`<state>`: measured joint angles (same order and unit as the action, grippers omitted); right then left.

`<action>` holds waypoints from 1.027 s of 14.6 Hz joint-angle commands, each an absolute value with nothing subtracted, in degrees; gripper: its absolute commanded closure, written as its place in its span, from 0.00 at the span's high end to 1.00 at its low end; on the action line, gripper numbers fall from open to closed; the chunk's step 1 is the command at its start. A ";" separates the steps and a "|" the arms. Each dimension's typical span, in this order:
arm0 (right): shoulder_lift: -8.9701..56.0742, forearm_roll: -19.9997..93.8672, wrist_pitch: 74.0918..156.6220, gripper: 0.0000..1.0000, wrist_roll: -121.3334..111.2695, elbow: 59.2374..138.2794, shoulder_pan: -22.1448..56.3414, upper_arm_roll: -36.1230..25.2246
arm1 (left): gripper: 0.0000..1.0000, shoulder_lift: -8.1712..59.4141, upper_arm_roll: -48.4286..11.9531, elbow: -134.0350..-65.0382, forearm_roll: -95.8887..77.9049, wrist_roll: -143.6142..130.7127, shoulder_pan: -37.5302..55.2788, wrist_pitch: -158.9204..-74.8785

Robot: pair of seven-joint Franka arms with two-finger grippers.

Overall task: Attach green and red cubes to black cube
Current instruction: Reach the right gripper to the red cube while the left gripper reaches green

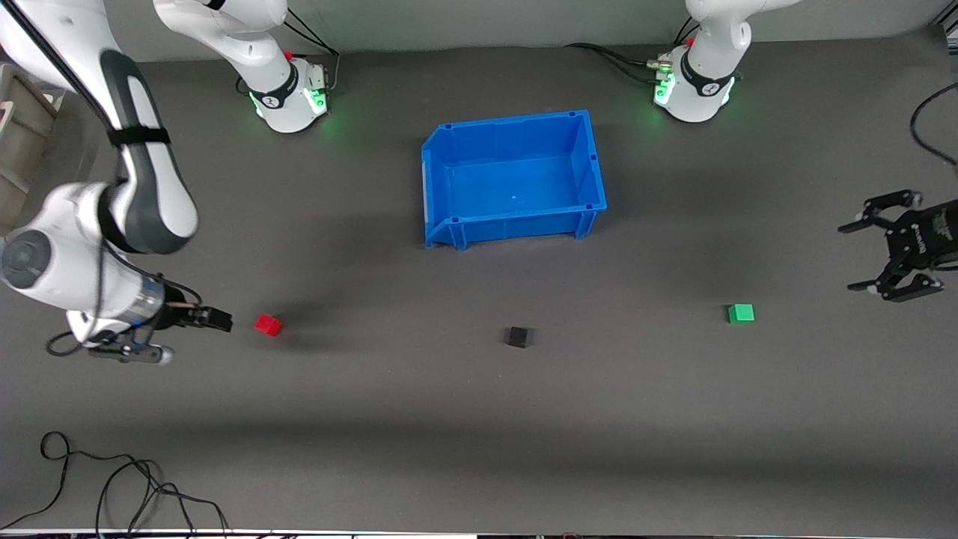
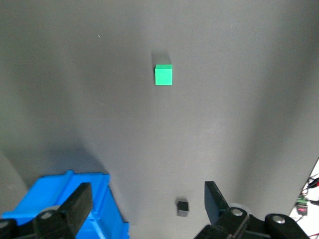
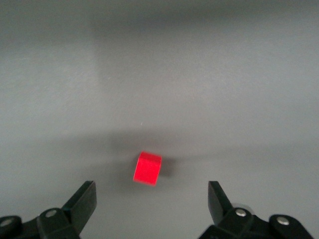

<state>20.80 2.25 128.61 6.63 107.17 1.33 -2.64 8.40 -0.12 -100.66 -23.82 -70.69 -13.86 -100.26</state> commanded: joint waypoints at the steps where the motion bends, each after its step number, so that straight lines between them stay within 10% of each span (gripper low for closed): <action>1: 24.86 3.24 133.32 0.99 12.19 107.58 1.93 -2.90 | 1.00 7.03 -0.44 -108.26 -28.91 -67.79 -15.91 -106.68; 15: 34.01 4.13 134.21 0.98 18.37 107.40 3.87 -2.64 | 1.00 23.81 -1.05 -117.42 -40.96 -46.86 -13.98 -128.85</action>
